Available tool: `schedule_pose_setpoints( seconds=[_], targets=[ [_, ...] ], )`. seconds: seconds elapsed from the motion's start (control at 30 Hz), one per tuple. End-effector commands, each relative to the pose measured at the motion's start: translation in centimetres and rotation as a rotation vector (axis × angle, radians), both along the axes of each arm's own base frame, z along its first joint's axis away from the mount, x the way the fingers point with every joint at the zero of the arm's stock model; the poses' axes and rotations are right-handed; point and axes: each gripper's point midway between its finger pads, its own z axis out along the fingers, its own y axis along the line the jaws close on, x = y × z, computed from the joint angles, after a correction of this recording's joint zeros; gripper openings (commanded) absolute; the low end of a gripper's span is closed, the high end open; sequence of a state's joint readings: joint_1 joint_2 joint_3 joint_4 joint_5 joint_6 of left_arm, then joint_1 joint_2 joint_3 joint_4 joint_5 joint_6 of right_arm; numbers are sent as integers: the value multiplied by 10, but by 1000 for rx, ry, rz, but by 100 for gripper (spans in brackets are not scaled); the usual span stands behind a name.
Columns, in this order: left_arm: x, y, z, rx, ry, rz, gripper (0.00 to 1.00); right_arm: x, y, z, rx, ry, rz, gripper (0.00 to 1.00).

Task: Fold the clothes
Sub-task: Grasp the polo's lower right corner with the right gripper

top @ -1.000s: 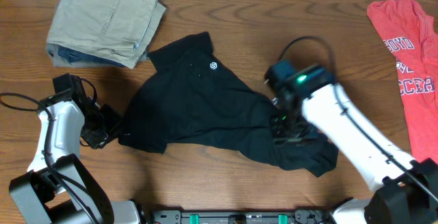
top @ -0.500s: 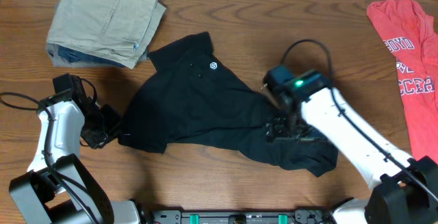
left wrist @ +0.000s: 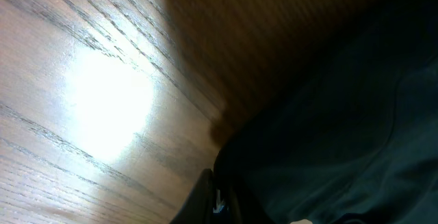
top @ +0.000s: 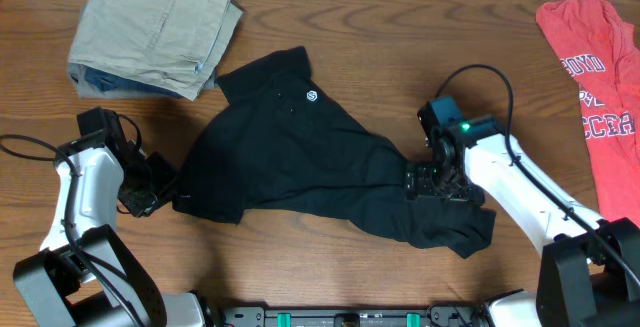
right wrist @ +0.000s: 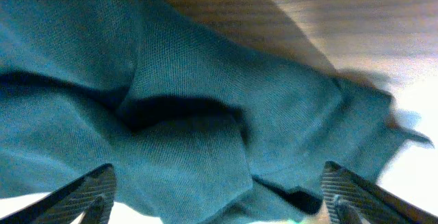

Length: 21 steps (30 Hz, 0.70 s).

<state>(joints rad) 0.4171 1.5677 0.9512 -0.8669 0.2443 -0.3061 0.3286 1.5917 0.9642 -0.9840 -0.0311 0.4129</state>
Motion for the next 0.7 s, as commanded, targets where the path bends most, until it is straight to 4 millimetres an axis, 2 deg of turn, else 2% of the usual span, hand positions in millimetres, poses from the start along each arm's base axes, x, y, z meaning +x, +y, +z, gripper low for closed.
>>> schedule_pose_setpoints(
  seconds=[0.0,0.17,0.33,0.5,0.57,0.67],
  targets=[
    [-2,1,2,12,-3,-15,6,-6,10,-7,83,3,53,85],
    [-2,1,2,12,-4,-15,6,-2,15,-16,116,-27,60,67],
    [-2,1,2,12,-4,-15,6,0,19,-16,135,-36,61,56],
    [-2,1,2,12,-4,-15,6,0,19,-16,135,-37,58,33],
    [-2,1,2,12,-4,-15,6,0,19,-16,134,-38,49,29],
    [-1,2,2,13,-7,-15,6,1,19,-12,134,-37,49,31]
  ],
)
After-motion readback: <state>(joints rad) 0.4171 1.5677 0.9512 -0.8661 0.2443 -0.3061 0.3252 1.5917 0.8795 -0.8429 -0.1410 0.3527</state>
